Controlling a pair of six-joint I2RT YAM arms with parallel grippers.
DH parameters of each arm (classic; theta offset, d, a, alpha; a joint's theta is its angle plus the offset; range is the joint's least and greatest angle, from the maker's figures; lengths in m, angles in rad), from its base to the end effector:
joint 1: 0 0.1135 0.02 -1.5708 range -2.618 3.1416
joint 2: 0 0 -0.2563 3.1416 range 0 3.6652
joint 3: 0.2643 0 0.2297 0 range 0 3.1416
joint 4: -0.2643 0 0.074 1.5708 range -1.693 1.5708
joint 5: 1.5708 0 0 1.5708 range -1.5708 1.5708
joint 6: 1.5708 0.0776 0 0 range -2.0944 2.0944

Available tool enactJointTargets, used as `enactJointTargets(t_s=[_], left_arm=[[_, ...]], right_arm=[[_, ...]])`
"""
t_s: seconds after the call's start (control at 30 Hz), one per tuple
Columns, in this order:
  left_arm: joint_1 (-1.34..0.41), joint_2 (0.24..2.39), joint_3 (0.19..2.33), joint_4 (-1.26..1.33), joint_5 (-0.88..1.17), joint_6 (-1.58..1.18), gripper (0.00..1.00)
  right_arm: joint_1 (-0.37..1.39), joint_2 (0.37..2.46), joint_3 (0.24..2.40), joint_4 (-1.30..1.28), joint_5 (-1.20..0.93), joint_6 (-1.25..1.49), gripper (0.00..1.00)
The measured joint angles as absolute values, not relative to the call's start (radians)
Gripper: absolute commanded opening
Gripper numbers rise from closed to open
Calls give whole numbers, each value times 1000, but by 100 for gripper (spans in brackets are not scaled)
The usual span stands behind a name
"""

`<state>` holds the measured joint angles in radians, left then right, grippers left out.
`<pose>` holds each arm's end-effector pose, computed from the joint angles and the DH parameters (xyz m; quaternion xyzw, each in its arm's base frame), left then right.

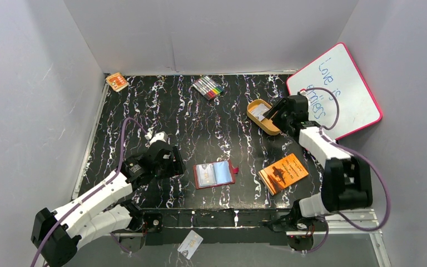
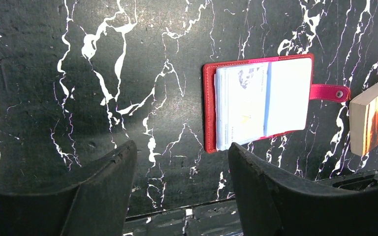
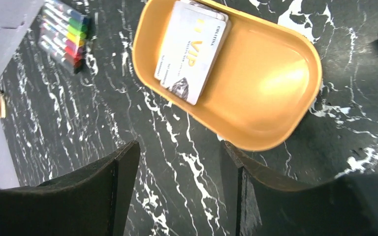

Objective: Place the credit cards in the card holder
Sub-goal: Pick up the credit card from the storage box.

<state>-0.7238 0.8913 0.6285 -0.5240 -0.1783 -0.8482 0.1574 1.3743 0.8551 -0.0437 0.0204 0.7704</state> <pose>0.1551 -0.1187 0.2067 -0.0912 0.9166 -0.2111 0.3271 0.3167 0.0487 0.2261 0.2689 0.8333 0.2081 0.4358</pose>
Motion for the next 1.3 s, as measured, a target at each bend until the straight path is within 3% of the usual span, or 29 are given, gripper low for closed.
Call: enactJointTargets(t_s=[0.47,1.03,1.3], left_arm=[[-724,881,585,-530,-176,-887,65],[-724,894,585,-538,-181,-888,65],[-724,894,585,-540,-184,-891,64]], right_arm=[[150,1703,954,62,53,881,65],[146,1846,1052,85,53,926,54],[145,1853,1053,85,51,933,44]])
